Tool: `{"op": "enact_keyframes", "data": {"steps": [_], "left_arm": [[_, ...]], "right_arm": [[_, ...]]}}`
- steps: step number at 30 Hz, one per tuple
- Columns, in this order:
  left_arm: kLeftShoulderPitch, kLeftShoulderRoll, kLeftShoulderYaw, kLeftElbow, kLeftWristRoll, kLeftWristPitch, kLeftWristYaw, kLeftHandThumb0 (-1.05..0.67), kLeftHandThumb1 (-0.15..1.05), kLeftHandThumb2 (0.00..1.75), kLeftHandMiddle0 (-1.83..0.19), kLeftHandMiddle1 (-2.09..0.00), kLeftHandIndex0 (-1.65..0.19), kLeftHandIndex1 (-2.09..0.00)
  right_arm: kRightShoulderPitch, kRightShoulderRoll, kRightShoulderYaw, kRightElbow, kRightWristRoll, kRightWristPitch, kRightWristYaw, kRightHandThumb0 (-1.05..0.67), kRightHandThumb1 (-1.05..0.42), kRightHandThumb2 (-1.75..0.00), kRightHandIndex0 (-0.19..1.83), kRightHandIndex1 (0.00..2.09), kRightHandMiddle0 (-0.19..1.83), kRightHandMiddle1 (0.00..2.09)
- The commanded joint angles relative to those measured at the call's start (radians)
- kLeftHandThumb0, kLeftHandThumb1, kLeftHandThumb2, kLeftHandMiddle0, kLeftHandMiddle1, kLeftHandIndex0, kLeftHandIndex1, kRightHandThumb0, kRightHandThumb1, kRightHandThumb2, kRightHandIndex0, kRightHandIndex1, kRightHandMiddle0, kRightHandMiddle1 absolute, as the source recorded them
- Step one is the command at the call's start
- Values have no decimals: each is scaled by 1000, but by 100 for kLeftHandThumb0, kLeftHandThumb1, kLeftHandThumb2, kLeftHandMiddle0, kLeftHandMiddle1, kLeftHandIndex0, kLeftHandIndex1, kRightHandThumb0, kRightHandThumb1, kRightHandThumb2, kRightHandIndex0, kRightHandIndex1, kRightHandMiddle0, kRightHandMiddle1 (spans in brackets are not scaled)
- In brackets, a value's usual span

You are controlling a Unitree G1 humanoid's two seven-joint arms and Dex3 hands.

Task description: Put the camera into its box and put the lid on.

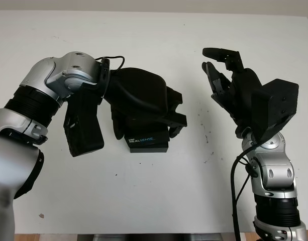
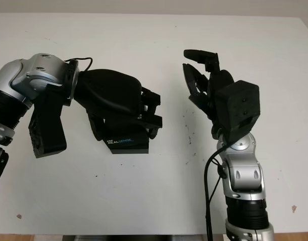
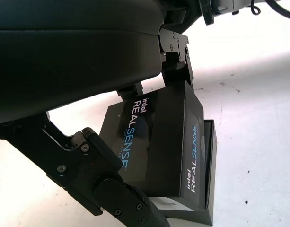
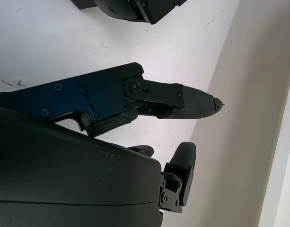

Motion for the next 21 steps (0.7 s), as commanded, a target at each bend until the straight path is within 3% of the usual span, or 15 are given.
{"op": "enact_keyframes", "data": {"steps": [1,8,15,21], "left_arm": [[14,-15,-7,-10,39,-25,25,-29,105,16,-62,-209,-19,-194],[18,-26,11,-14,154,-91,136,-15,104,17,-72,-209,-31,-199],[26,-36,-1,-44,228,-120,200,-20,104,30,-83,-209,-31,-208],[46,-43,13,-53,266,-163,286,-22,101,27,-88,-209,-38,-209]], "right_arm": [[10,3,0,-13,-1,-21,-2,-66,-105,-50,29,15,-14,112],[14,3,4,-16,-11,-18,-2,-67,-105,-50,29,15,-13,110],[16,12,3,-13,-15,-29,-7,-67,-105,-50,30,16,-14,116],[18,11,4,-16,-16,-28,-8,-67,-105,-51,30,16,-14,116]]}}
